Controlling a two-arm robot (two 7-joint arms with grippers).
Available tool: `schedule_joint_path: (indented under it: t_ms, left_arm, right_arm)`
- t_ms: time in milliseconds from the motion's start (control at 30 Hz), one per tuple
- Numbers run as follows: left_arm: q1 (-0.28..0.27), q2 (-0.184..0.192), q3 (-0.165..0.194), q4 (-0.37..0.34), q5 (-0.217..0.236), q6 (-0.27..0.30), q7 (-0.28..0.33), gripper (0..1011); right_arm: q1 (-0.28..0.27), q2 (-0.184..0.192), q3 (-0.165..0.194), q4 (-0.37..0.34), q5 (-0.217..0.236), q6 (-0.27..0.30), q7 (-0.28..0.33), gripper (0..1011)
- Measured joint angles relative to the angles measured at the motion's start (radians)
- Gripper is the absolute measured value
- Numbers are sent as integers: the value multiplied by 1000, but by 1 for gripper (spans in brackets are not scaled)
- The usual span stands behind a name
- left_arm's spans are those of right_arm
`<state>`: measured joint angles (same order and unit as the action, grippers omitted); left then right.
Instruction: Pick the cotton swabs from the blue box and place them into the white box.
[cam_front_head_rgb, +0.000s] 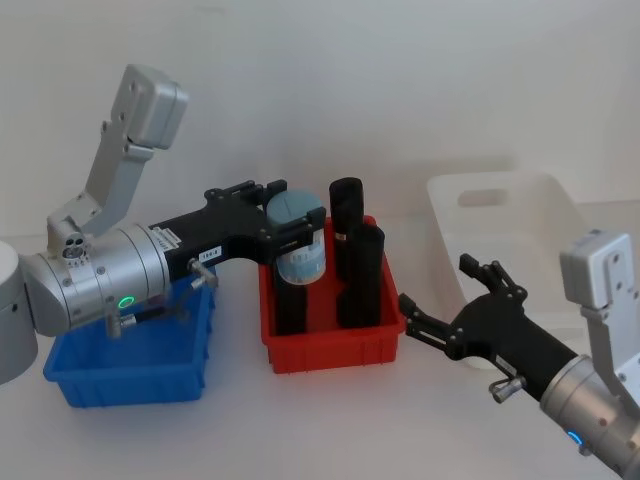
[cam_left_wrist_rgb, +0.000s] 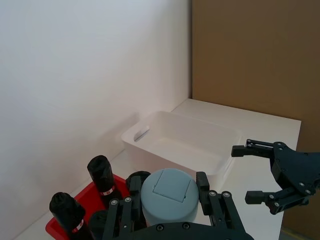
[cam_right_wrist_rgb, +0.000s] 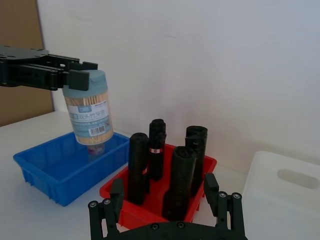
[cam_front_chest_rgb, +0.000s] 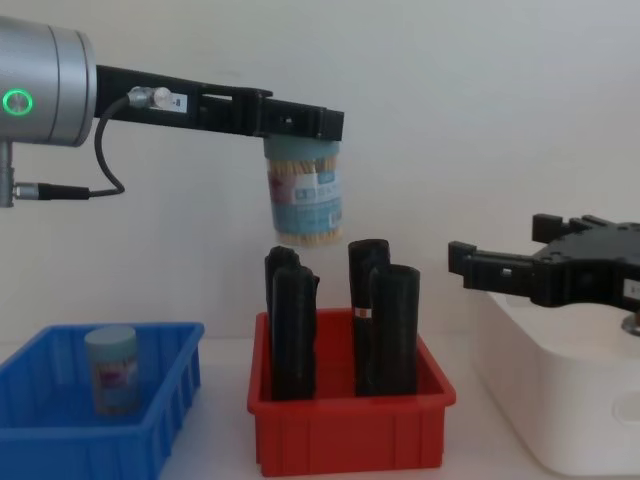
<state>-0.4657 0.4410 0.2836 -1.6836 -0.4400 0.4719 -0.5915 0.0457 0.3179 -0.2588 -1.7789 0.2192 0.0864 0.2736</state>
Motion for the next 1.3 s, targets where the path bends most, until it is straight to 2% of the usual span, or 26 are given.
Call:
schedule_joint_path:
  t_ms: [400,567,967,1300]
  left_arm:
    - [-2,-1,1,-2,0,3,-3,669]
    - [-2,-1,1,-2,0,4,-4,669]
    - [-3,-2,2,-3,0,5,-5,669]
    - [-3,-2,2,-3,0,5,-6,669]
  right_arm:
    - [83,-49,-39,13,-63,50,152,1001]
    - [117,-70,-51,31,-85,63,185,1001]
    - [189,-113,-71,91,-125,72,231,1001]
    - [237,-144,-83,148,-141,60,255,1001]
